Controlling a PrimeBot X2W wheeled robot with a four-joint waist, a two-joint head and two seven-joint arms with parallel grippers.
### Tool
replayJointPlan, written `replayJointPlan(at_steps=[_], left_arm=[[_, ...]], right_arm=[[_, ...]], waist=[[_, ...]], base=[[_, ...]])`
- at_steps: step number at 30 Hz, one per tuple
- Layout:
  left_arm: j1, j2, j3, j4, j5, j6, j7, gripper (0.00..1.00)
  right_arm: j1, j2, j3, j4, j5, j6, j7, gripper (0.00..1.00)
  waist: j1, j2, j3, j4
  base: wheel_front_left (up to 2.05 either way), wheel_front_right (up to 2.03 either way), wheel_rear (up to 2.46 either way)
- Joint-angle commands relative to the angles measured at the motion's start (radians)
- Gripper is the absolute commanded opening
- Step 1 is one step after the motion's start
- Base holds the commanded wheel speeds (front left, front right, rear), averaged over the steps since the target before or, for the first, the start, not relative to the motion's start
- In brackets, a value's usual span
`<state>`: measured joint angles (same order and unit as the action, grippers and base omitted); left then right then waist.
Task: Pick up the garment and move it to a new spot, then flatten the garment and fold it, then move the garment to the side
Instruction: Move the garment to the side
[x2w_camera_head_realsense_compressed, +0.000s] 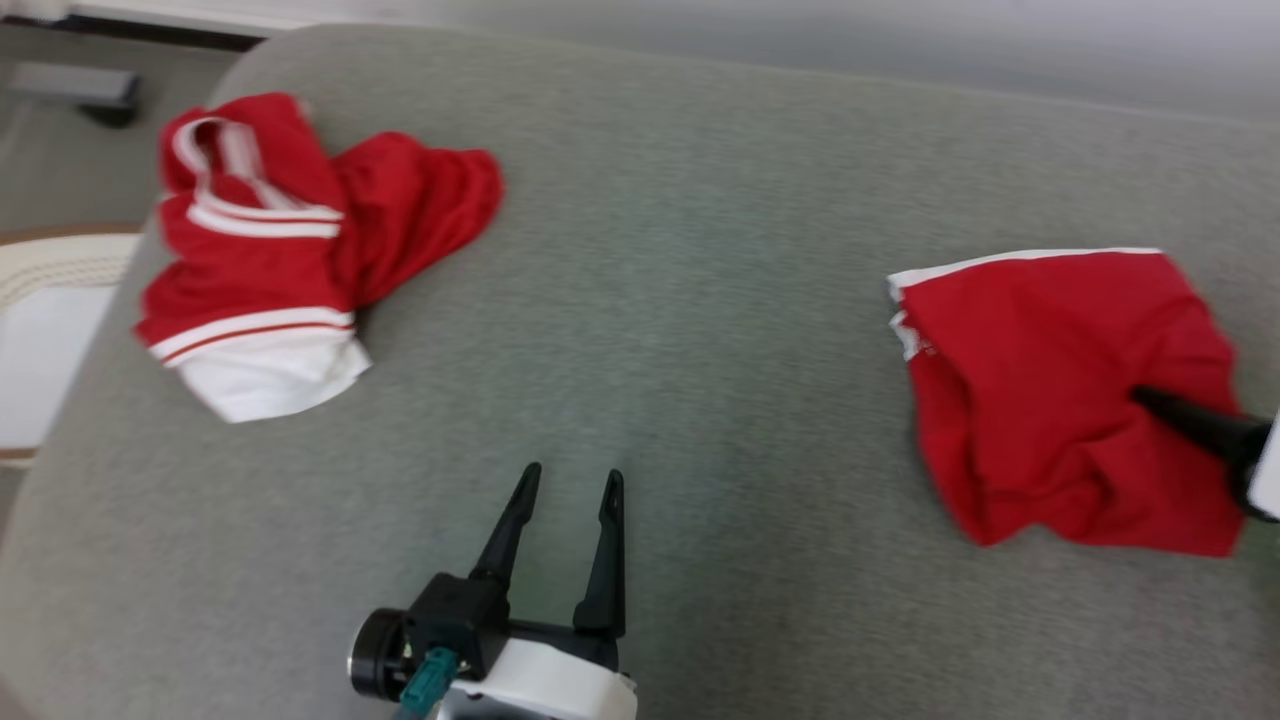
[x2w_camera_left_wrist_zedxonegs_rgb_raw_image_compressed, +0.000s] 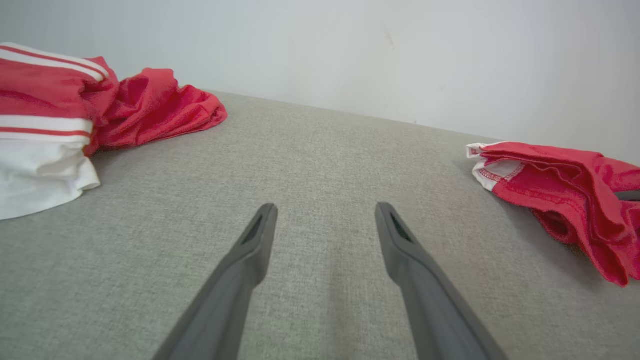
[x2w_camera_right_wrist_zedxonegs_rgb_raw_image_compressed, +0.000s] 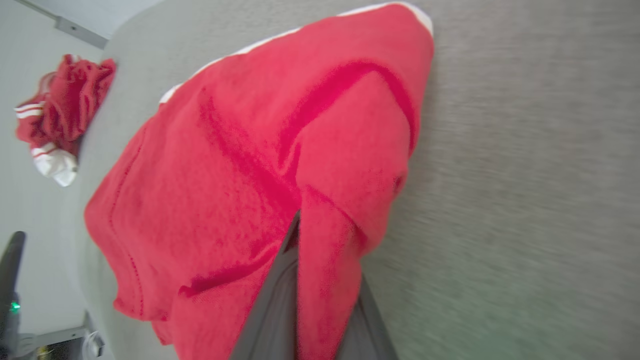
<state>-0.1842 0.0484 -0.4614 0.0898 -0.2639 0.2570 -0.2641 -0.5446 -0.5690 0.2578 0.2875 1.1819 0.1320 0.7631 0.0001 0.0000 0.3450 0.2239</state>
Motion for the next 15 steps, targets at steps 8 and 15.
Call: replayJointPlan(at_steps=[8,15], left_arm=[[-0.056,0.004,0.013,0.022,0.05,-0.026,0.0,1.0],[-0.061,0.005,0.008,0.047,0.065,-0.037,0.0,1.0]], right_arm=[[-0.018,-0.247,0.05,-0.008,-0.208,-0.003,-0.101,0.0],[-0.049,-0.338,0.106,0.217,-0.462,-0.003,-0.286,0.31]], waist=[[-0.0001,0.0,0.04,-0.168],[-0.0001,0.0,0.05,-0.195]], base=[[0.0,0.0,0.0],[0.0,0.0,0.0]])
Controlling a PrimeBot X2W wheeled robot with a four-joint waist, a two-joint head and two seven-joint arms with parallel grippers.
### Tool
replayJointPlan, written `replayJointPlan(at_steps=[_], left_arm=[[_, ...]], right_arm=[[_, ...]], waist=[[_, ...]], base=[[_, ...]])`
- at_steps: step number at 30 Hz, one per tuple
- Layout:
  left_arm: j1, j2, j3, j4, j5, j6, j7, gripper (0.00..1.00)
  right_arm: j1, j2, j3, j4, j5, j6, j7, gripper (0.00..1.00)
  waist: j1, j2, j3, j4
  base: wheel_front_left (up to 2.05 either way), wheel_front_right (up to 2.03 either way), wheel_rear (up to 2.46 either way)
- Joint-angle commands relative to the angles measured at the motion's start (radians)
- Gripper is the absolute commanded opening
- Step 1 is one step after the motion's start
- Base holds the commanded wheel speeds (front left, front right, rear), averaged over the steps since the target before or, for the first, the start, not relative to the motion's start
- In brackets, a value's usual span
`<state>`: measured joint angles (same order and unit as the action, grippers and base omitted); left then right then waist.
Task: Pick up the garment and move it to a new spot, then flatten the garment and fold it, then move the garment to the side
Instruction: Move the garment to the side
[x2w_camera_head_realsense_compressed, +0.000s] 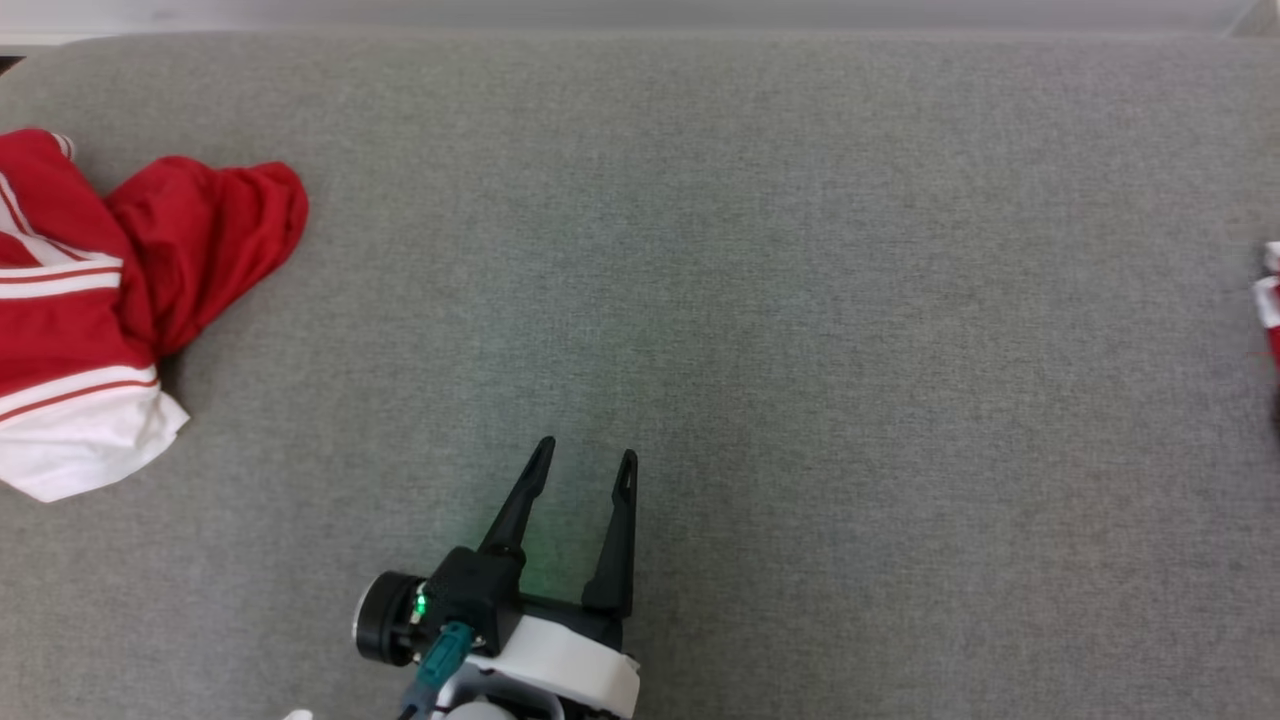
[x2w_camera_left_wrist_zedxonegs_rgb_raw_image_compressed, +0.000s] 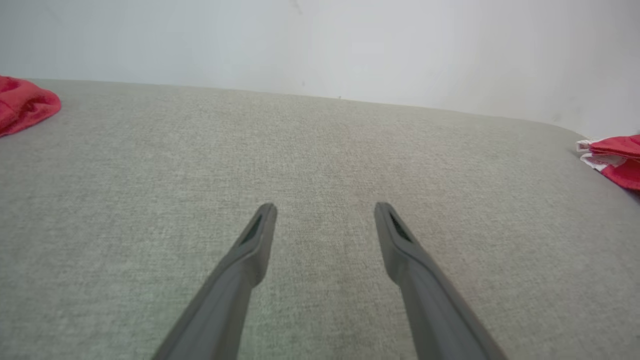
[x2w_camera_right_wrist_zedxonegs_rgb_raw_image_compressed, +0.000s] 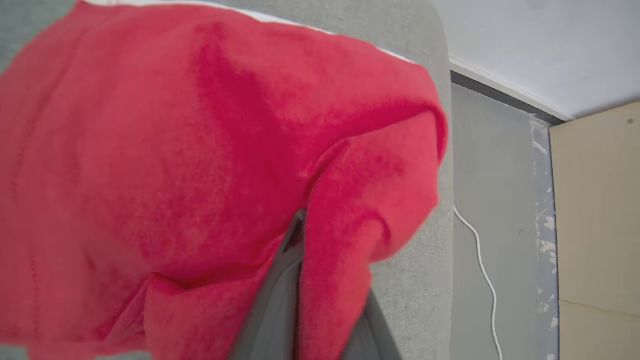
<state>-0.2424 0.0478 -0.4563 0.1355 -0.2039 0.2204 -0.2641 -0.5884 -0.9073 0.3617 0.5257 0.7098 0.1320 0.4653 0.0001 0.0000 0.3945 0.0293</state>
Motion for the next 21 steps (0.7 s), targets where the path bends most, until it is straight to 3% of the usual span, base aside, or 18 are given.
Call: replayJointPlan(at_steps=[1,2,10,16,21], left_arm=[[-0.001,0.005,0.003,0.004,0.005,-0.002,0.0,1.0],[0.003,0.005,0.003,0.005,0.006,-0.003,0.0,1.0],[0.032,0.005,0.027,0.019,0.015,-0.01,0.0,1.0],[0.08,0.005,0.073,0.019,0.02,-0.014,0.0,1.0],[0.128,0.005,0.11,0.025,0.024,-0.037,0.0,1.0]], right_arm=[[-0.012,0.02,-0.003,0.026,-0.015,-0.003,-0.015,0.93],[-0.024,0.039,-0.012,0.071,-0.033,-0.003,-0.043,1.0],[-0.052,0.129,-0.031,0.266,-0.128,-0.003,-0.214,1.0],[0.005,0.161,-0.079,0.255,-0.127,-0.003,-0.371,1.0],[0.104,0.21,-0.116,0.182,-0.127,-0.003,-0.43,1.0]], waist=[[-0.0001,0.0,-0.004,-0.002],[-0.0001,0.0,-0.007,-0.004],[-0.0001,0.0,-0.058,-0.024],[-0.0001,0.0,-0.134,-0.062],[-0.0001,0.0,-0.219,-0.1]], base=[[0.0,0.0,0.0],[0.0,0.0,0.0],[0.0,0.0,0.0],[0.0,0.0,0.0],[0.0,0.0,0.0]])
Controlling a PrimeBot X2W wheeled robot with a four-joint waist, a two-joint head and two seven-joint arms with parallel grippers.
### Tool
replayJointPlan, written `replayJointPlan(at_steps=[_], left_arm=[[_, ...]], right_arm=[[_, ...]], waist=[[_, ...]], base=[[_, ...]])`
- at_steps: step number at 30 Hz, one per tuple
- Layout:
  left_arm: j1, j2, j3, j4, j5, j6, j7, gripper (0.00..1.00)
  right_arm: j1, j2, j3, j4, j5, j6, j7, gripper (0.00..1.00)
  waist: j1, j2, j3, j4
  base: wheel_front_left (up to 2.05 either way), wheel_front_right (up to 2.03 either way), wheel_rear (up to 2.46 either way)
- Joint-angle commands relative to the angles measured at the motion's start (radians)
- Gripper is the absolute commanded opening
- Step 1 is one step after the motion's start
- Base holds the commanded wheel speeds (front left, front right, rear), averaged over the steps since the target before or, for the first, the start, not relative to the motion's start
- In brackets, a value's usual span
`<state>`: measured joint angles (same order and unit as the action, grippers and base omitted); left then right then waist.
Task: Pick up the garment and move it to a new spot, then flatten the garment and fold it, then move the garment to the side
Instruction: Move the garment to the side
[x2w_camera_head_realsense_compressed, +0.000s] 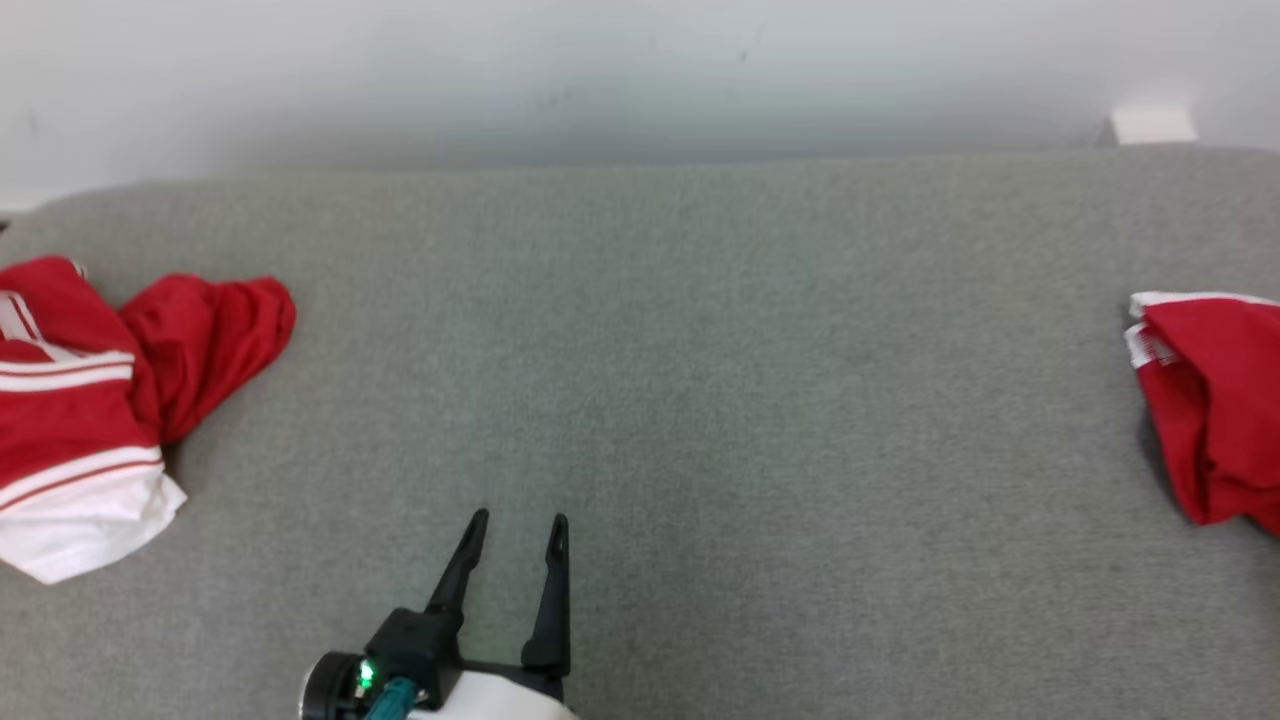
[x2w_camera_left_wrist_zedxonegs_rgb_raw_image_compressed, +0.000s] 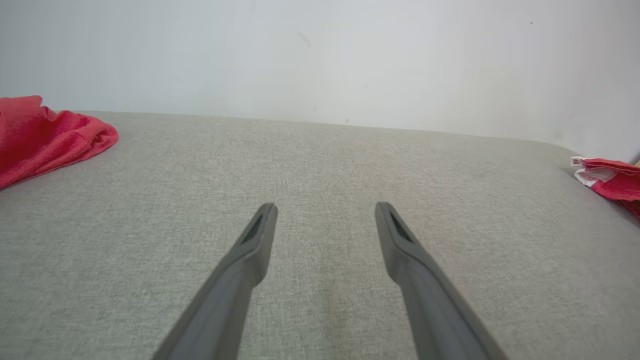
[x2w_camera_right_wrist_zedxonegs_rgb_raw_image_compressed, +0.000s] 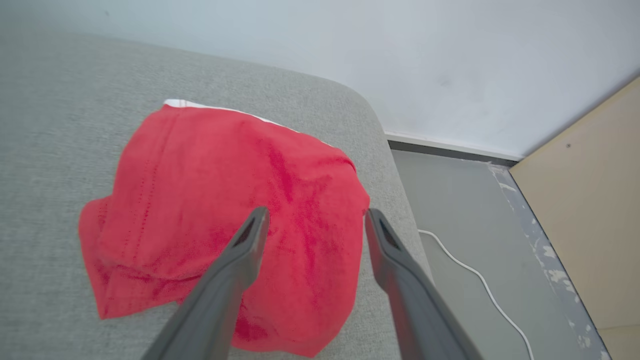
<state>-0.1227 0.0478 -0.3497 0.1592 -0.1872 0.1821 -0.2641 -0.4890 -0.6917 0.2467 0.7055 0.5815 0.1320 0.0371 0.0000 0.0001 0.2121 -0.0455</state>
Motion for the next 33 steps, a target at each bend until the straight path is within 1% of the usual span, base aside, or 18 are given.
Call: replayJointPlan(at_steps=[1,4,8,11,15,18,19,21,22,26,30,33], left_arm=[[0.015,0.005,0.011,0.002,0.009,-0.005,0.0,1.0],[0.037,0.005,0.036,0.0,0.012,-0.018,0.0,1.0],[0.062,0.005,0.063,0.0,0.015,-0.035,0.0,1.0],[0.08,0.005,0.08,0.003,0.022,-0.037,0.0,1.0],[0.093,0.005,0.098,0.013,0.024,-0.039,0.0,1.0],[0.098,0.005,0.095,0.024,0.031,-0.046,0.0,1.0],[0.101,0.005,0.095,0.03,0.033,-0.047,0.0,1.0],[0.105,0.005,0.097,0.039,0.033,-0.05,0.0,1.0],[0.108,0.005,0.098,0.041,0.032,-0.051,0.0,1.0],[0.118,0.005,0.112,0.046,0.021,-0.045,0.0,1.0],[0.13,0.005,0.13,0.047,0.018,-0.056,0.0,1.0],[0.128,0.005,0.141,0.048,0.022,-0.061,0.0,1.0]], right_arm=[[0.032,0.003,-0.014,-0.021,-0.003,-0.003,-0.015,1.0],[0.116,0.041,-0.059,-0.097,-0.023,-0.003,-0.056,1.0],[0.237,0.102,-0.154,-0.228,-0.103,-0.003,-0.141,1.0],[0.34,0.177,-0.222,-0.341,-0.183,-0.003,-0.21,1.0],[0.468,0.296,-0.269,-0.47,-0.264,-0.003,-0.266,1.0],[0.538,0.363,-0.271,-0.511,-0.308,-0.003,-0.289,1.0],[0.553,0.393,-0.269,-0.518,-0.306,-0.003,-0.294,1.0],[0.568,0.428,-0.285,-0.53,-0.326,-0.003,-0.301,1.0],[0.575,0.458,-0.292,-0.53,-0.322,-0.003,-0.303,1.0],[0.579,0.548,-0.309,-0.559,-0.35,-0.003,-0.302,1.0],[0.583,0.6,-0.329,-0.565,-0.376,-0.003,-0.302,1.0],[0.589,0.619,-0.331,-0.565,-0.393,-0.003,-0.302,1.0]], waist=[[0.0,-0.0001,-0.053,-0.03],[0.0,-0.0001,-0.098,-0.041],[0.0,-0.0001,-0.147,-0.045],[0.0,-0.0001,-0.172,-0.031],[0.0,-0.0001,-0.187,0.011],[0.0,-0.0001,-0.194,0.053],[0.0,-0.0001,-0.195,0.068],[0.0,-0.0001,-0.196,0.096],[0.0,-0.0001,-0.197,0.108],[0.0,-0.0001,-0.199,0.132],[0.0,-0.0001,-0.204,0.134],[0.0,-0.0001,-0.206,0.124]], base=[[0.0,0.0,0.0],[0.0,0.0,0.0],[0.0,0.0,0.0],[0.0,0.0,0.0],[0.0,0.0,0.0],[0.0,0.0,0.0],[0.0,0.0,0.0],[0.0,0.0,0.0],[0.0,0.0,0.0],[0.0,0.0,0.0],[0.0,0.0,0.0],[0.0,0.0,0.0]])
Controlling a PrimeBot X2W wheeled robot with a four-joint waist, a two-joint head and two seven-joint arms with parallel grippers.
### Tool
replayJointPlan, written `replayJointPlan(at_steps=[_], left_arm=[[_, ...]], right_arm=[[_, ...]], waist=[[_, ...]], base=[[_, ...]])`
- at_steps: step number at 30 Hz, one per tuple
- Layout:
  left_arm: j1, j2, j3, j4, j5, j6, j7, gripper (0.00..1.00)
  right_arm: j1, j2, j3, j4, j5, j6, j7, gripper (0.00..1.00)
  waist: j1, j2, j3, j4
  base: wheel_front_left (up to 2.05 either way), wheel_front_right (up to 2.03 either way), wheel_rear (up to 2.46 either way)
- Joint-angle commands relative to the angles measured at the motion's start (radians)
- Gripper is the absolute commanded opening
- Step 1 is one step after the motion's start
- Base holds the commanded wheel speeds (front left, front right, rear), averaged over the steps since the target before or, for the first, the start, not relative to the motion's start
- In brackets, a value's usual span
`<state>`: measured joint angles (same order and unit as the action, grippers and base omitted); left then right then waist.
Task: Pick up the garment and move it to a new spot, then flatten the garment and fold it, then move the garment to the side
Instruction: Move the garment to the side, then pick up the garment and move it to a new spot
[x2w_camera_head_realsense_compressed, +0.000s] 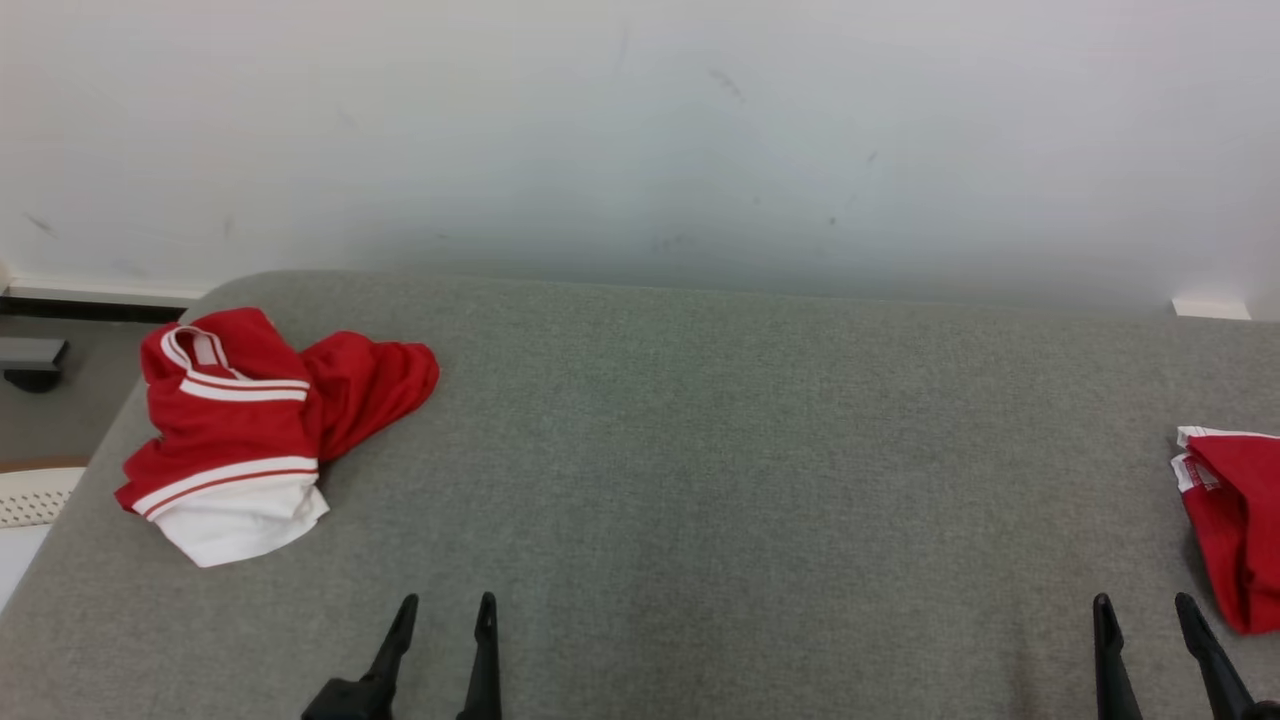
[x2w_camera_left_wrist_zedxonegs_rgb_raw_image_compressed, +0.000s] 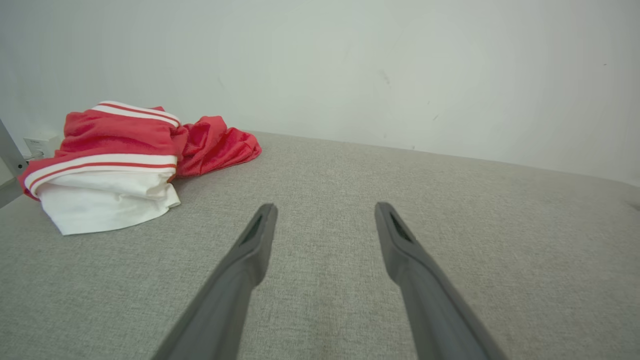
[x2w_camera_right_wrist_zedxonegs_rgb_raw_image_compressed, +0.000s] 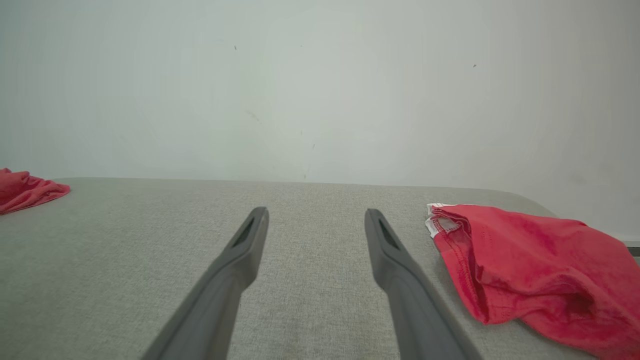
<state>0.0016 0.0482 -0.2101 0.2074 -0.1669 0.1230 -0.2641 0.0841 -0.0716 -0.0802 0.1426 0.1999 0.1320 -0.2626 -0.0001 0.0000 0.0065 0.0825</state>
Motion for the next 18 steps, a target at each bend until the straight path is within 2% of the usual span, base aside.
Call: replayJointPlan(at_steps=[1,18], left_arm=[[0.0,0.004,0.001,0.0,0.003,-0.006,0.0,1.0],[-0.013,0.004,0.032,0.02,0.015,-0.029,0.0,1.0]], right_arm=[[0.019,0.001,-0.004,0.003,-0.016,-0.003,-0.003,1.0],[0.024,0.018,-0.017,0.006,-0.042,-0.003,-0.003,1.0]], waist=[[0.0001,0.0,-0.001,-0.008],[0.0001,0.0,-0.023,-0.056]], base=[[0.0,0.0,0.0],[0.0,0.0,0.0]])
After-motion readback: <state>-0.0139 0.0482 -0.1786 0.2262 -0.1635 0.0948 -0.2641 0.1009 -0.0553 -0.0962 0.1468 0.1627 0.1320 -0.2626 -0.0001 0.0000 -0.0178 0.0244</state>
